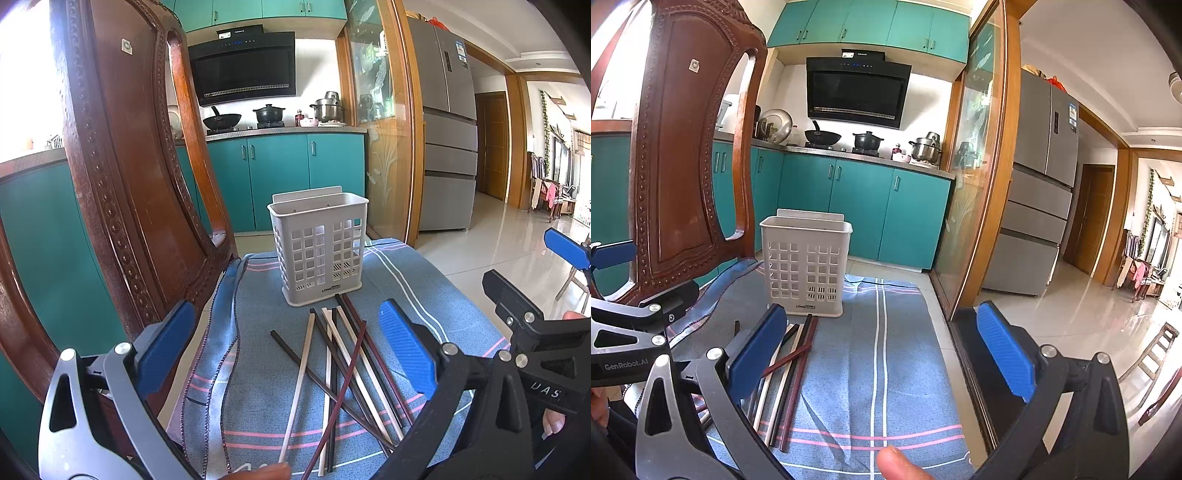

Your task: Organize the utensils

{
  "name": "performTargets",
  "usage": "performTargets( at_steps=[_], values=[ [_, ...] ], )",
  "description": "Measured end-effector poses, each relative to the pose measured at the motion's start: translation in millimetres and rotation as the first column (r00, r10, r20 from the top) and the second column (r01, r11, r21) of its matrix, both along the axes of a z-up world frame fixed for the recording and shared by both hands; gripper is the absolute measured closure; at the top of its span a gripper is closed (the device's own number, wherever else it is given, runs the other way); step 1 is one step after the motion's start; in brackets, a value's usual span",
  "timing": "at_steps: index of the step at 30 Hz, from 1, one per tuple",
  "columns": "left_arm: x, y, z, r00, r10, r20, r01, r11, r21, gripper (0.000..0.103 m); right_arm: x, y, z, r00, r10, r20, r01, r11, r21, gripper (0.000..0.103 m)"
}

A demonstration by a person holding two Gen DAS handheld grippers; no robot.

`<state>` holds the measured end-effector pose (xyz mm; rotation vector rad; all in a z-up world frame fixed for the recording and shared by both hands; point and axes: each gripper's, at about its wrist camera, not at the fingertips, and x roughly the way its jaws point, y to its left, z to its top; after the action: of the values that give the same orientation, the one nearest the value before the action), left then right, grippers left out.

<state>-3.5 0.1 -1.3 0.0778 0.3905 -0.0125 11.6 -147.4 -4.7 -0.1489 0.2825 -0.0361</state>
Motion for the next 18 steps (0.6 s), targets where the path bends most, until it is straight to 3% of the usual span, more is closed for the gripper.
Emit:
performTargets(
  at_steps=[18],
  values=[
    [1.6,-0.6,-0.1,1.0,0.004,-0.005,-0.004,1.0,-0.001,0.003,-1.0,2.4,2.7,1.0,0.004,0.002,-0.004,1.0,0.0,0.003]
  ],
)
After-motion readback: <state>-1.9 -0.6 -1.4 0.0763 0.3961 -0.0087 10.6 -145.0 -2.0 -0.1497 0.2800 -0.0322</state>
